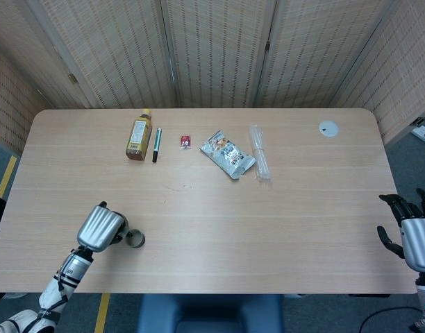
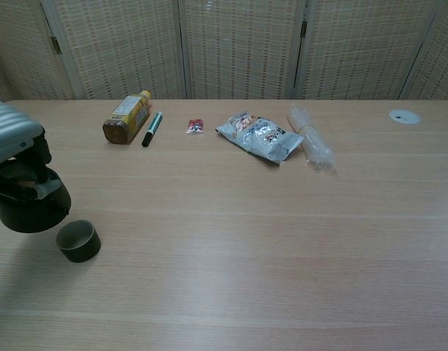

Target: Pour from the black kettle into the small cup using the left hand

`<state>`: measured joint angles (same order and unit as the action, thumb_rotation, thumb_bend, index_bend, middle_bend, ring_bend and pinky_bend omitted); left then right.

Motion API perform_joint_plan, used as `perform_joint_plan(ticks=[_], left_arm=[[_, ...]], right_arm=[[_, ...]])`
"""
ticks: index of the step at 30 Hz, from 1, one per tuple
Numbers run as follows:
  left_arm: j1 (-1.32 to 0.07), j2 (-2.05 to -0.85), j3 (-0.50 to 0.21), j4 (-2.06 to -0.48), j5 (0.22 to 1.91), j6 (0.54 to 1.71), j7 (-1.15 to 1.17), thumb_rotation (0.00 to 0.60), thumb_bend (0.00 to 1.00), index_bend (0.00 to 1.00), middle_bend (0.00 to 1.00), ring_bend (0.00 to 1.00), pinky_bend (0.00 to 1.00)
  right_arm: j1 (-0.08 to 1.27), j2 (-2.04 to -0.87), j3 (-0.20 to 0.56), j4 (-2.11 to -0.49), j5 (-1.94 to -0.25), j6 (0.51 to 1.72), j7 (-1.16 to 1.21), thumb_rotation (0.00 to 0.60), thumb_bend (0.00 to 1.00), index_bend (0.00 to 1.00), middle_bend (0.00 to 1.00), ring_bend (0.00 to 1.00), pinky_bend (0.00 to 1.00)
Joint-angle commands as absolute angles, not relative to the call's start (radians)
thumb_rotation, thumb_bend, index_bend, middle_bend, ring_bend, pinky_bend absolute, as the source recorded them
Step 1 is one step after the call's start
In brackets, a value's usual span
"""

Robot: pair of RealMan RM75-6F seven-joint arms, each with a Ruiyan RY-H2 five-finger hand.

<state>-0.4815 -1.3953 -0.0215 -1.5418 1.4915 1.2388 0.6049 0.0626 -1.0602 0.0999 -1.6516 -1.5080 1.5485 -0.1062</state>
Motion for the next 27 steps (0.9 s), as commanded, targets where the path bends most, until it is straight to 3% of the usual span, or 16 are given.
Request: perform_joint_plan(ticks=[1, 27], left_arm=[[-0.48, -1.399, -0.022, -1.541, 1.492, 1.24, 0.616, 0.516, 0.45, 0.99, 1.0, 0.95, 0.59], [-0.471, -1.415, -0.027, -1.54, 1.488, 1.234, 0.667, 0.597, 0.47, 0.99, 1.0, 0.95, 0.59]], right_arm=[[0.062, -1.06, 0.1, -1.651, -1.508, 1.55, -0.106, 0.6, 0.38, 0.21, 0.28, 0.36, 0.06], [0.06, -1.06, 0.1, -1.648, -1.506, 1.551, -0.103, 0.6, 0.38, 0.21, 0.28, 0.37, 0.06]])
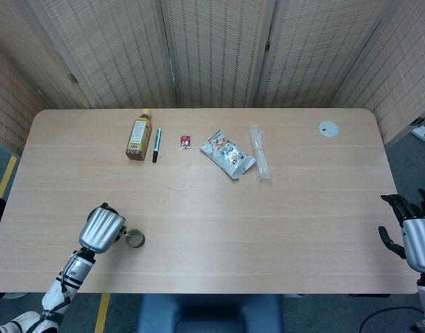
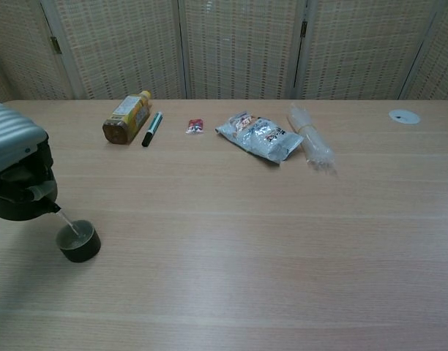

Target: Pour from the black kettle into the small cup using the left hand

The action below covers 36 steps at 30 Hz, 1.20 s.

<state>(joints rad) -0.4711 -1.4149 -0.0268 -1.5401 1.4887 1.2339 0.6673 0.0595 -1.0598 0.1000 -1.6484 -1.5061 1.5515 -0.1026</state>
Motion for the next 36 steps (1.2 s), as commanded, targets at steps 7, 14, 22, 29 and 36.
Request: perform_joint_plan(ticks=[7, 14, 22, 29, 36], left_arm=[[-0.469, -1.415, -0.029, -1.537, 1.488, 1.234, 0.664, 0.597, 0.47, 0.99, 1.0, 0.95, 0.59], [-0.469, -1.415, -0.031, -1.535, 1.487, 1.233, 0.663, 0.599, 0.47, 1.0, 1.0, 0.95, 0.59], [-0.467, -1.417, -0.03, -1.532, 1.489, 1.233, 0.66, 0.598, 0.47, 0.99, 1.0, 0.95, 0.59], [-0.465, -1.417, -0.031, -1.531, 1.489, 1.234, 0.653, 0.6, 0.47, 1.0, 1.0, 0.95, 0.59], [-0.465, -1.421, -0.031, -1.525, 1.493, 1.232, 0.627, 0.599, 0.47, 1.0, 1.0, 0.95, 0.59]], right_arm=[[0.06, -1.06, 0.1, -1.649, -1.506, 1.551, -0.104, 0.6, 0.38, 0.21, 0.28, 0.37, 0.06], [0.06, -1.06, 0.1, -1.65, -1.507, 1.552, -0.104, 0.6, 0.38, 0.21, 0.28, 0.37, 0.06], [0.059, -1.059, 0.1, -1.652, -1.507, 1.553, -0.106, 0.6, 0.38, 0.21, 0.28, 0.37, 0.06], [0.058, -1.059, 0.099, -1.654, -1.507, 1.553, -0.108, 0.6, 0.38, 0.21, 0.28, 0.37, 0.06], [0.057, -1.059, 0.099, -1.656, -1.505, 1.554, -0.109, 0.6, 0.38, 0.21, 0.28, 0.37, 0.06]])
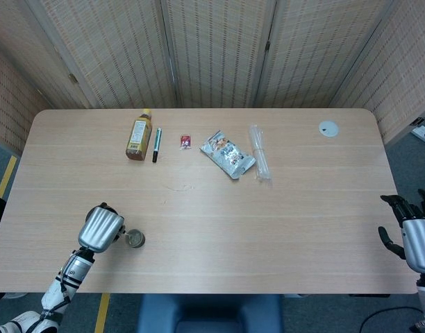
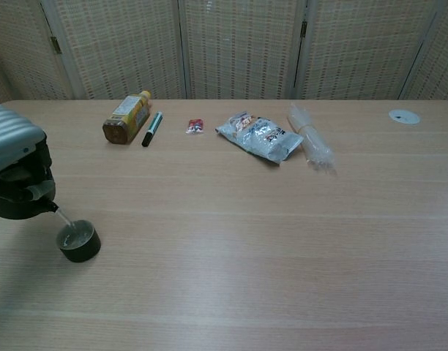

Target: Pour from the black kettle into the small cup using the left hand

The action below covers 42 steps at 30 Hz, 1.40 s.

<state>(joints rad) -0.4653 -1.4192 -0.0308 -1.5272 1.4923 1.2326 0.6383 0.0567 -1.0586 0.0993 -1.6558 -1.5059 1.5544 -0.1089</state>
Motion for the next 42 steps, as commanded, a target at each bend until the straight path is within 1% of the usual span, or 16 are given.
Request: perform_joint_plan(ticks=[1, 12, 27, 35, 42], left_arm=[[-0.465, -1.421, -0.032, -1.524, 1.493, 1.232, 0.619, 0.599, 0.47, 1.0, 1.0, 0.95, 0.59], [-0.463, -1.419, -0.039, -1.512, 1.496, 1.232, 0.485, 0.6, 0.47, 0.99, 1.0, 0.95, 0.59], [-0.472, -1.415, -0.068, -1.497, 1.474, 1.208, 0.218, 0.6, 0.47, 0.99, 1.0, 0.94, 0.58], [-0.504, -1.417, -0.122, -1.476, 1.437, 1.177, 0.085, 0.596, 0.47, 0.99, 1.0, 0.93, 0.56], [-0.557, -1.455, -0.181, -1.41, 1.362, 1.104, 0.015, 0.578, 0.46, 0.99, 1.0, 0.93, 0.53]], right_arm=[[0.056, -1.059, 0.099, -1.656, -1.505, 1.554, -0.11, 0.6, 0.38, 0.21, 0.28, 0.37, 0.06], [0.054, -1.057, 0.098, -1.661, -1.509, 1.559, -0.11, 0.6, 0.38, 0.21, 0.28, 0.37, 0.06], [0.05, -1.055, 0.098, -1.664, -1.507, 1.562, -0.11, 0.6, 0.38, 0.21, 0.28, 0.37, 0.06], [0.049, -1.054, 0.099, -1.664, -1.51, 1.565, -0.105, 0.6, 0.38, 0.21, 0.28, 0.37, 0.06], [0.044, -1.054, 0.097, -1.657, -1.507, 1.569, -0.096, 0.6, 0.38, 0.21, 0.28, 0.37, 0.06]])
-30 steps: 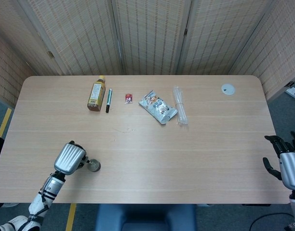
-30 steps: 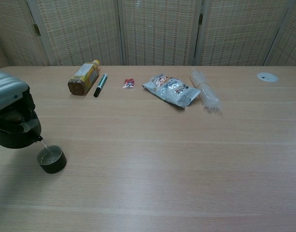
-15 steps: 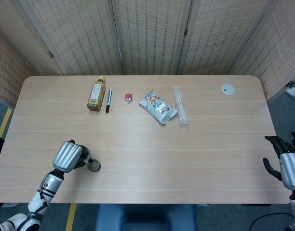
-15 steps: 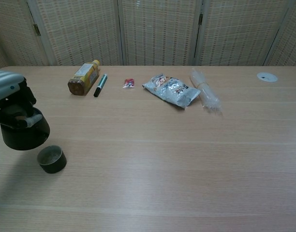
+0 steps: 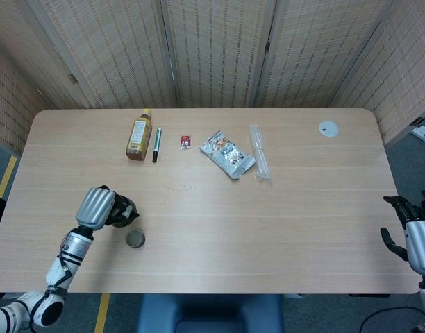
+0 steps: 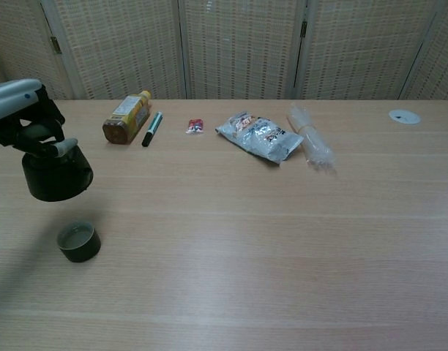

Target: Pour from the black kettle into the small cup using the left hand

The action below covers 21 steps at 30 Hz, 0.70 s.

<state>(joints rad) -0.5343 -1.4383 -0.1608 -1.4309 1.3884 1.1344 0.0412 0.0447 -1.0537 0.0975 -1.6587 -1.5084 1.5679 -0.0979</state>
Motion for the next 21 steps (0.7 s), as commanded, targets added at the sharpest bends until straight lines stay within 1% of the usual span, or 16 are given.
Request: perform_joint_plan(ticks=[1, 2, 4, 6, 9, 14, 16, 21], left_arm=[[-0.564, -1.461, -0.186, -1.399, 1.359, 1.096, 0.004, 0.575, 0.46, 0.99, 1.0, 0.93, 0.52], [-0.57, -1.468, -0.19, -1.387, 1.356, 1.089, -0.007, 0.564, 0.45, 0.99, 1.0, 0.92, 0.52], [-0.585, -1.487, -0.198, -1.36, 1.345, 1.072, -0.031, 0.516, 0.43, 0.99, 1.0, 0.92, 0.51], [-0.599, -1.502, -0.205, -1.338, 1.331, 1.049, -0.042, 0.428, 0.4, 0.99, 1.0, 0.92, 0.48], [-0.617, -1.52, -0.213, -1.313, 1.31, 1.024, -0.046, 0.344, 0.37, 0.98, 1.0, 0.92, 0.43], [-0.641, -1.549, -0.223, -1.269, 1.281, 0.994, -0.047, 0.283, 0.36, 0.98, 1.0, 0.91, 0.38], [-0.648, -1.557, -0.226, -1.255, 1.273, 0.986, -0.046, 0.244, 0.35, 0.98, 1.0, 0.91, 0.36], [-0.668, -1.581, -0.237, -1.202, 1.245, 0.961, -0.046, 0.215, 0.32, 0.98, 1.0, 0.91, 0.35]], right_arm=[[0.043, -1.054, 0.097, -1.656, -1.507, 1.569, -0.094, 0.6, 0.38, 0.21, 0.28, 0.37, 0.06], [0.042, -1.054, 0.097, -1.654, -1.506, 1.569, -0.092, 0.6, 0.38, 0.21, 0.28, 0.37, 0.06], [0.041, -1.055, 0.097, -1.651, -1.504, 1.568, -0.089, 0.6, 0.38, 0.21, 0.28, 0.37, 0.06], [0.041, -1.055, 0.097, -1.649, -1.502, 1.568, -0.086, 0.6, 0.38, 0.21, 0.28, 0.37, 0.06], [0.04, -1.055, 0.098, -1.644, -1.5, 1.568, -0.081, 0.6, 0.38, 0.21, 0.28, 0.38, 0.06], [0.039, -1.056, 0.098, -1.635, -1.494, 1.563, -0.073, 0.6, 0.38, 0.21, 0.28, 0.38, 0.06], [0.039, -1.058, 0.099, -1.632, -1.491, 1.561, -0.07, 0.6, 0.38, 0.21, 0.28, 0.38, 0.06], [0.042, -1.061, 0.101, -1.624, -1.486, 1.554, -0.065, 0.6, 0.38, 0.21, 0.28, 0.38, 0.06]])
